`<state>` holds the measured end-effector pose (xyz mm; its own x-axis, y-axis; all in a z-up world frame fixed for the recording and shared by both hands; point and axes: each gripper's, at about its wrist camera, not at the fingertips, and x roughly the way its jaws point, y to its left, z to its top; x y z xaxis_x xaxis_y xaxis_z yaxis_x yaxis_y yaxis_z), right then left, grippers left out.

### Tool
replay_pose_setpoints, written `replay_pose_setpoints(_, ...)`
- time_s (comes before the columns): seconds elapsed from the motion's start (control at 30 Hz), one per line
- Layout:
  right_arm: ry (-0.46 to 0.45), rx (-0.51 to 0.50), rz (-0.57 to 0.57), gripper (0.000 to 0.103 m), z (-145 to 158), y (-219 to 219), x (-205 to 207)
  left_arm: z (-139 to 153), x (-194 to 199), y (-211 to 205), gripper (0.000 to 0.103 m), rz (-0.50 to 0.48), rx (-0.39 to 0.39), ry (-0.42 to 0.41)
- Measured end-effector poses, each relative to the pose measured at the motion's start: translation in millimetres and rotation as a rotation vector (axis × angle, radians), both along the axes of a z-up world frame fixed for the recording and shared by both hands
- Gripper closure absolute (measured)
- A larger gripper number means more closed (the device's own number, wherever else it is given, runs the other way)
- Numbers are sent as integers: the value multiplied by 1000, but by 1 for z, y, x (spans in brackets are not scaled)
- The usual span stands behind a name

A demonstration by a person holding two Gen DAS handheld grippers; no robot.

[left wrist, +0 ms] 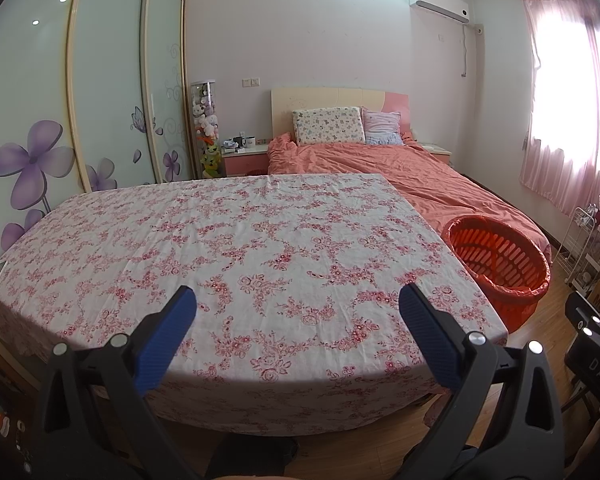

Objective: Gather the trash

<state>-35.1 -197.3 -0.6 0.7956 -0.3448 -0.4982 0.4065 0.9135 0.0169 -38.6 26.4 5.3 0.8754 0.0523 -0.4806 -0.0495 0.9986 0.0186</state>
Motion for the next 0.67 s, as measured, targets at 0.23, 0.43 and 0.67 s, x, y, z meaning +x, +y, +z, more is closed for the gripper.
replay_pose_setpoints(0.23, 1, -1, 2, 2, 0, 0, 1, 0, 0, 0, 4, 0, -2, 2)
replay_pose_setpoints(0.43, 2, 0, 2, 2, 0, 0, 1, 1, 0, -1, 4, -5, 2, 0)
replay_pose_setpoints(0.67, 3, 0, 2, 2, 0, 0, 1, 3, 1, -2, 4, -7, 3, 1)
